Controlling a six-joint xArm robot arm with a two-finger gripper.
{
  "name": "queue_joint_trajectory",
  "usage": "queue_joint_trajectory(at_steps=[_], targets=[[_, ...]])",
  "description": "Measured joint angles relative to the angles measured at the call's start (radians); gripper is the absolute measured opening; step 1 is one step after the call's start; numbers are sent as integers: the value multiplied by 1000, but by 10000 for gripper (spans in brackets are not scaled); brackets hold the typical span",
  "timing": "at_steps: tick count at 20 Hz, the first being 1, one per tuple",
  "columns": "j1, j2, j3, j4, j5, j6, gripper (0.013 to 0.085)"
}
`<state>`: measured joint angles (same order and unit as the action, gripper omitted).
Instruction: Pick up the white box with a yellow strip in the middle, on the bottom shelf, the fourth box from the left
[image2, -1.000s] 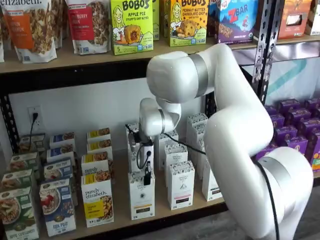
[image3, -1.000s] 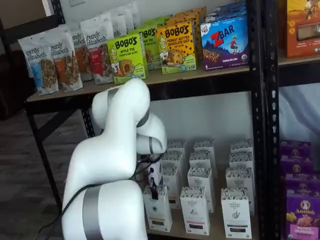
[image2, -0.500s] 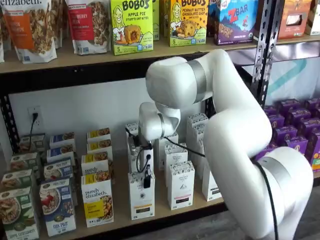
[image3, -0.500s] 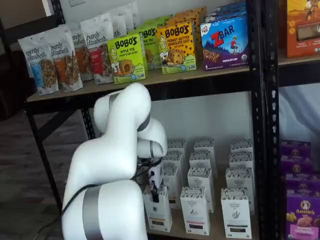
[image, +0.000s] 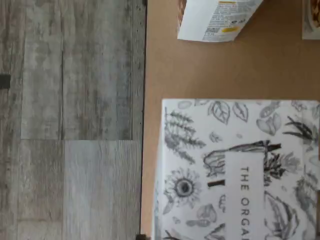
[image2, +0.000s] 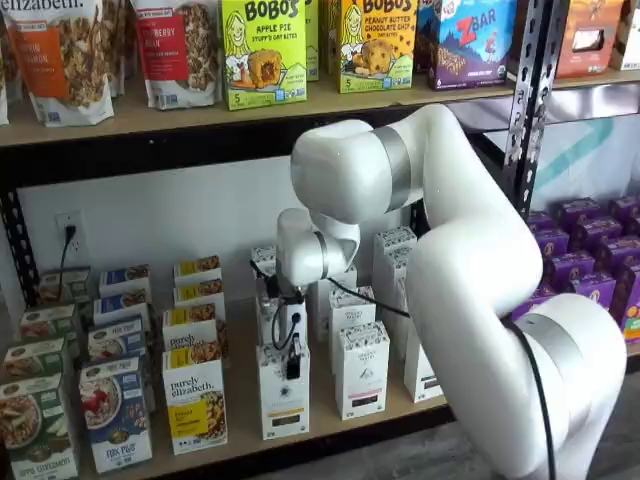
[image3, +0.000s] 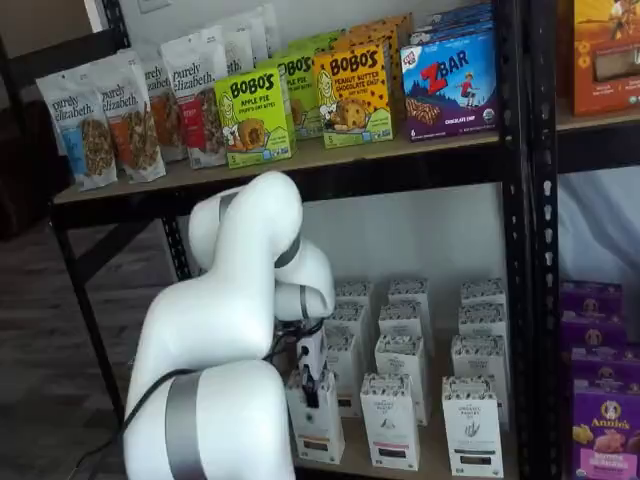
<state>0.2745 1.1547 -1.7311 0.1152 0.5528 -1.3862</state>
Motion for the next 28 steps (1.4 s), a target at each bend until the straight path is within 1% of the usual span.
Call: queue_joint_trajectory(at_steps=[1,2,4,7,11,15,16,17,18,19,21,28], targets=[[0,1,-1,-2,2,2,730],[0,1,-2,-5,4,4,730],[0,3,-6,-7,13,6,650],[0,4,-9,-20,21,17,650],[2,4,-6,-16,14,16,650],[3,4,-10,-16,25,17,650],[4,4,-11,-16,27,19,610],[5,4,-11,-18,28,21,610],[6,4,-11,-17,30,21,570],[6,3,-11,-15,31,20,570],[8,1,-9,-13,32,20,490],[11,-27,26,-34,24,40,490]])
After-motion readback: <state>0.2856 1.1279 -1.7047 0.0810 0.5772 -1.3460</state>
